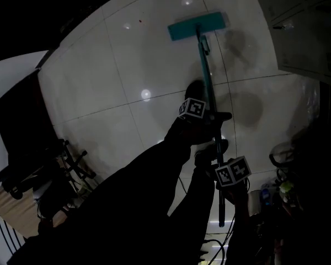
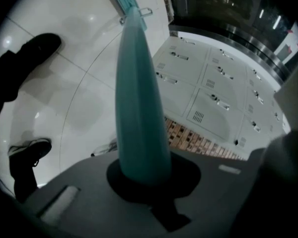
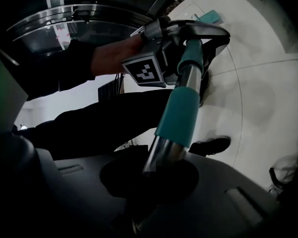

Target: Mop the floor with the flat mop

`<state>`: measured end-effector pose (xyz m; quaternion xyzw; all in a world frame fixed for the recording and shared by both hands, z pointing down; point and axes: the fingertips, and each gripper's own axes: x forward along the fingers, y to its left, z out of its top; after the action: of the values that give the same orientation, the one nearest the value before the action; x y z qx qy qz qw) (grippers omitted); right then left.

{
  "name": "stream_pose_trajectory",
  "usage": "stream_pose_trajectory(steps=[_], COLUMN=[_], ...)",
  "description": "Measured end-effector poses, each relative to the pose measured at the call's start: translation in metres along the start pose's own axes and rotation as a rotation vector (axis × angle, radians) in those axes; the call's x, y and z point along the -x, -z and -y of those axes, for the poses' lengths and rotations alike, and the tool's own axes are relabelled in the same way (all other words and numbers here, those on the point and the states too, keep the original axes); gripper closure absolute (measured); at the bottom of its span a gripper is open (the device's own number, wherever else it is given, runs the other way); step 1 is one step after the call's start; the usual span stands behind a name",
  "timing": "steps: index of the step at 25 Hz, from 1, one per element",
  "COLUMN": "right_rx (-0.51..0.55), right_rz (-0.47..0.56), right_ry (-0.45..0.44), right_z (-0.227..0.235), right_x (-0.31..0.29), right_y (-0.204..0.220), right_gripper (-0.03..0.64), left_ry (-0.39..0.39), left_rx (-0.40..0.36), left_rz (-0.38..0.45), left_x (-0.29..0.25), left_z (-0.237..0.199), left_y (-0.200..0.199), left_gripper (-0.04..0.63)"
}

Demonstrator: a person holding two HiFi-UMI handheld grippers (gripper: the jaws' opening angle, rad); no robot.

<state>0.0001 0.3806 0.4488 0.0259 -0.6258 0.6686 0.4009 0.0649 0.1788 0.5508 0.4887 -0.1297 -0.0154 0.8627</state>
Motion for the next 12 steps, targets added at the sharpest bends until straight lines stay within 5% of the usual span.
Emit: stream_pose_trajectory(steps=[12], right_rx=[-0.017], right_rz=[-0.043], right_ry=[-0.025], right_z=[0.017], right_x=[-0.031], right_y=[0.145], right_gripper=[0.565], left_ry=[-0.032], left_rx=[0.067], left_rz=[-0.056], left_x=[-0.034], left_z=[-0.080], left_y=[0.133], left_gripper=[0.572])
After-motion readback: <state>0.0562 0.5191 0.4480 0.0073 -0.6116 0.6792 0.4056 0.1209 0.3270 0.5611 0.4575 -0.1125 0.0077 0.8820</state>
